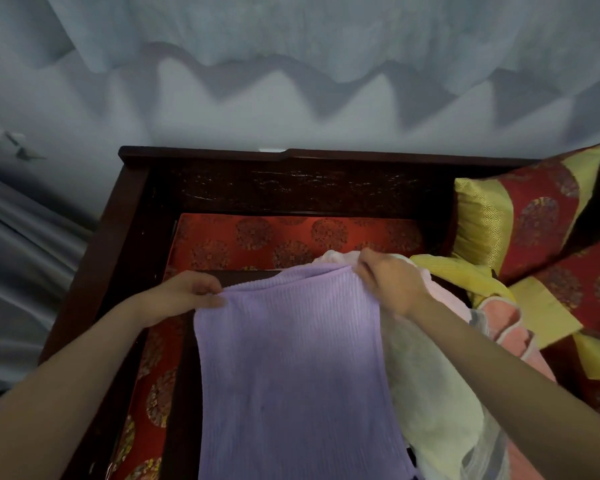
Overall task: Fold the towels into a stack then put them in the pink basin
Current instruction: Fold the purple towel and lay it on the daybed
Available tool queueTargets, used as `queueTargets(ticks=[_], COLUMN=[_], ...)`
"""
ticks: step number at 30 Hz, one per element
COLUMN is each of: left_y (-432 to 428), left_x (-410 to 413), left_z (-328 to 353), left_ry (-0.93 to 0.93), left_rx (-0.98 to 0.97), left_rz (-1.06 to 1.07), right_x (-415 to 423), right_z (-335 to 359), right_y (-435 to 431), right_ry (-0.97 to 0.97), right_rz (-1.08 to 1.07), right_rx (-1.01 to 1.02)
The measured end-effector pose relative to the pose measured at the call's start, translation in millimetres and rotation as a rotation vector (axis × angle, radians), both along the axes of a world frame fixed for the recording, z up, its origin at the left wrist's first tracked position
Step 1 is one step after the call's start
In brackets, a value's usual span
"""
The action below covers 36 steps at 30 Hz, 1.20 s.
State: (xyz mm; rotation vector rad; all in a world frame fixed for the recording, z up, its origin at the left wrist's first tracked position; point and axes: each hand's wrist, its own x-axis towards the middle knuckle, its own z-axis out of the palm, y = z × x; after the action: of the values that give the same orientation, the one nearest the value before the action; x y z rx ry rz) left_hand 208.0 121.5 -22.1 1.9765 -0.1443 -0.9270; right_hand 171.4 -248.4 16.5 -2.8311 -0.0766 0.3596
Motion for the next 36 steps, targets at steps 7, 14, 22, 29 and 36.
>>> queueTargets(ticks=[7, 14, 22, 29, 36], left_y=[17.5, 21.2, 25.3, 13.0, 5.7], left_x=[-6.3, 2.6, -56.3, -77.0, -86.0], left_z=[118.7, 190.2, 241.2, 236.4, 232.2], left_ry=[-0.05, -0.822, -0.91, -0.797, -0.949], left_rx=[-0.382, -0.272, -0.353, -0.476, -0.332], left_rz=[0.192, 0.352, 0.243, 0.506, 0.684], right_x=[26.4, 27.7, 4.9, -6.7, -18.7], right_z=[81.5, 158.9, 189.0, 190.6, 183.7], right_y=[-30.3, -26.8, -29.3, -15.0, -6.9], right_ry=[-0.434, -0.591, -0.492, -0.507, -0.486], right_rz=[0.164, 0.223, 0.273, 0.257, 0.191], right_rx=[0.241, 0.415, 0.603, 0.641, 0.699])
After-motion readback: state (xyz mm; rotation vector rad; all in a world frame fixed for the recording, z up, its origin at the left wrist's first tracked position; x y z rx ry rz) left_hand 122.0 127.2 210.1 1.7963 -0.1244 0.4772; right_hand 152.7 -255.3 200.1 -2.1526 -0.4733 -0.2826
